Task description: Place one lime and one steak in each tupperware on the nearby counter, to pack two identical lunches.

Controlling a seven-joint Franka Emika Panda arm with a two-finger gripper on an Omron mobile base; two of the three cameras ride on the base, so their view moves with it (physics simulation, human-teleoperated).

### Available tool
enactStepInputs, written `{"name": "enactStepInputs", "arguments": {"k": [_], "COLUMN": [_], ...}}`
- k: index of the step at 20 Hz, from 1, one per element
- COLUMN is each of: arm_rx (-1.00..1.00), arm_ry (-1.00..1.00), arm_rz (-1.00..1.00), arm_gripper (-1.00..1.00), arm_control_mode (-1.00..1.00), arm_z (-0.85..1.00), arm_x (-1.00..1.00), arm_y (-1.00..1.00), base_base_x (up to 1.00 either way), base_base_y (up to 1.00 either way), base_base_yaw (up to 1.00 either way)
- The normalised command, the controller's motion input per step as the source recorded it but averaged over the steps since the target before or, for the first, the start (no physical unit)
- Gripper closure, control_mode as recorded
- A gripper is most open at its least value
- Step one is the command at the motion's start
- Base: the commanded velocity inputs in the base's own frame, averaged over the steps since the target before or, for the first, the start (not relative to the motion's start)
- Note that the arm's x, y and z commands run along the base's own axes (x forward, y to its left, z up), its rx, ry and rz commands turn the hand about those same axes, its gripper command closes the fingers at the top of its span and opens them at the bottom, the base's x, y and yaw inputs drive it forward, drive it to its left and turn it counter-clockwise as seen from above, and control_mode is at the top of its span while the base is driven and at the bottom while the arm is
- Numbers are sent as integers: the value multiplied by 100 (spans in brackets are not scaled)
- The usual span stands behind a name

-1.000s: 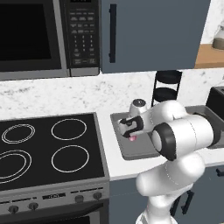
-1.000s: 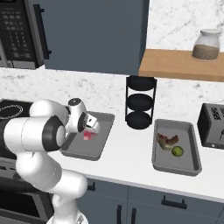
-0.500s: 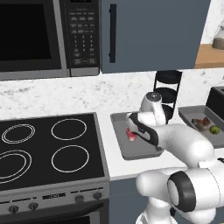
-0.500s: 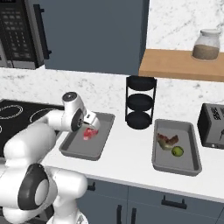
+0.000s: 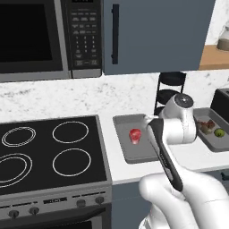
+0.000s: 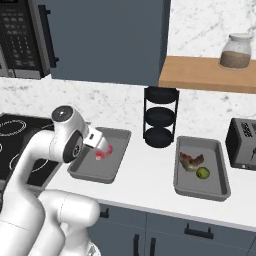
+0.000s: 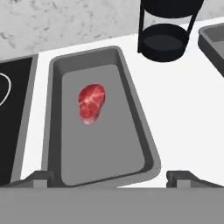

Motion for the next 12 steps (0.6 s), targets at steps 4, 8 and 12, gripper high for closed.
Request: {"name": "enactStepInputs", "arguments": {"k": [4, 8, 12], "arm_rx": [-7, -8, 0], "arm_ry": [-15, -7, 0], "arm_rz": [5, 9, 0], "arm_gripper": [-100, -100, -100], "arm_control_mode": [-100, -100, 100], "arm_z": [49, 41, 0], "arm_x": [-100, -100, 0], "arm_y": [7, 11, 0], "base_base_x": [0, 0, -98], "base_base_y": [0, 0, -2], "base_base_yaw": [0, 0, 4]}}
